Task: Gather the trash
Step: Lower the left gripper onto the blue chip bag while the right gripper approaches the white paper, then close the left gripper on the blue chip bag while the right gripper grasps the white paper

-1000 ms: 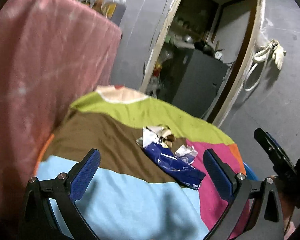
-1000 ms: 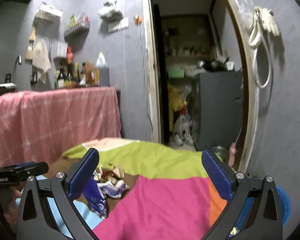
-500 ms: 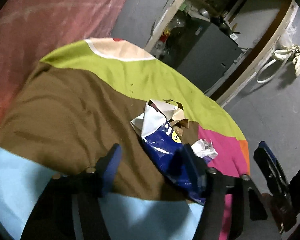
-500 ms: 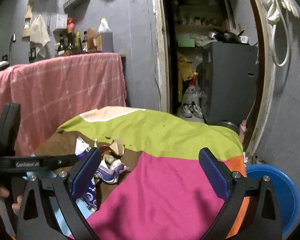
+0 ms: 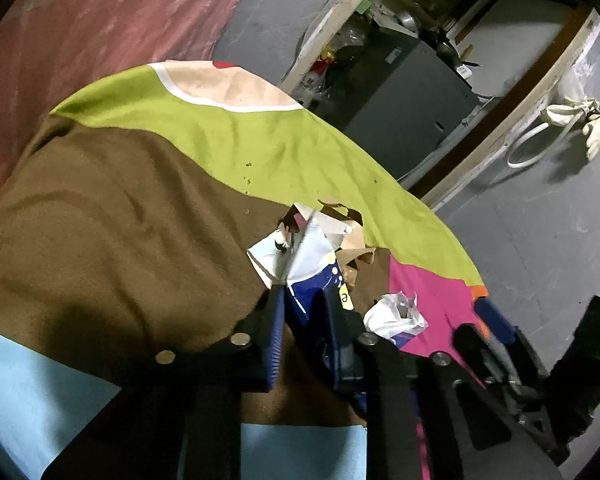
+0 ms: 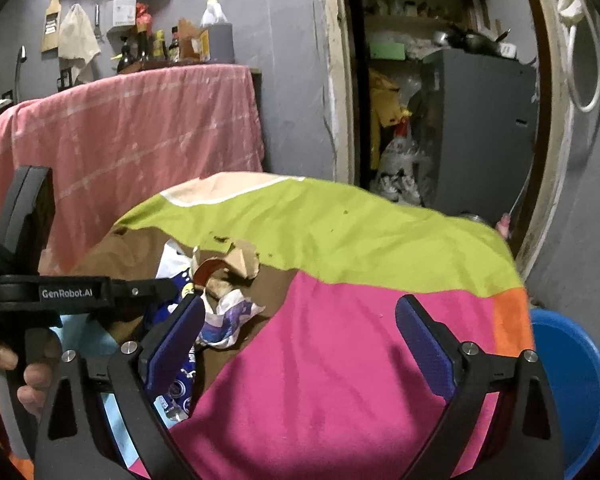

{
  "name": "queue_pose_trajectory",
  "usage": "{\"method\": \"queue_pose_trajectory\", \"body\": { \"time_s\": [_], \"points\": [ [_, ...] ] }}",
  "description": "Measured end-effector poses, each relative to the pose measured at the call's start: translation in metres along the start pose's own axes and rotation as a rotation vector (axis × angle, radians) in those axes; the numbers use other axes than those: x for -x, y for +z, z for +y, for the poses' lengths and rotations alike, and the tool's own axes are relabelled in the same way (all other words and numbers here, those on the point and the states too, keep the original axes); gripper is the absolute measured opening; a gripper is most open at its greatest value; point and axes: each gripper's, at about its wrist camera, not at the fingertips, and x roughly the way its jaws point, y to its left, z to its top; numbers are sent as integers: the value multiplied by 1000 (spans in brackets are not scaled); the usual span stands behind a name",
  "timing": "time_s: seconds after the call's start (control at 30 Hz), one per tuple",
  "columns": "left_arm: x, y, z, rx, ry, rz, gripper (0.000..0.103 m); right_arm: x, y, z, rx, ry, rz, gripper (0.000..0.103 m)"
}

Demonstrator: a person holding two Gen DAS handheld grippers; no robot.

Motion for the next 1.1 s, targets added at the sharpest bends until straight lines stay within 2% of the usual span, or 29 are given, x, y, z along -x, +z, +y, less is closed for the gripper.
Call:
{"method": "queue_pose_trajectory", "body": {
  "time_s": [0.07,0.13,0.27,0.5,0.63,0.73,0.83,1.1],
  "points": [
    [2,1,-2,-3,-5,-1,12,-6,0,3,3,22,27,86],
    [4,2,-2,-9,-4,-3,11,-12,1,6,10,45,52,85],
    [12,2,1,-1,-12,6,10,-24,1,16,24,97,95,76],
    [33,-1,12,-6,-27,17,9,-41,3,31,55,148,146,71],
    [43,-5,13,-3,-37,15,9,-46,4,32,52,164,160,43],
    [49,-7,7,-17,-47,-5,8,-43,3,28,27,182,152,23],
    [56,-10,-7,-56,-57,-37,7,-34,1,25,11,183,122,12],
    [77,-23,-68,-203,-55,-178,6,36,4,17,26,97,-83,8]
  ]
}}
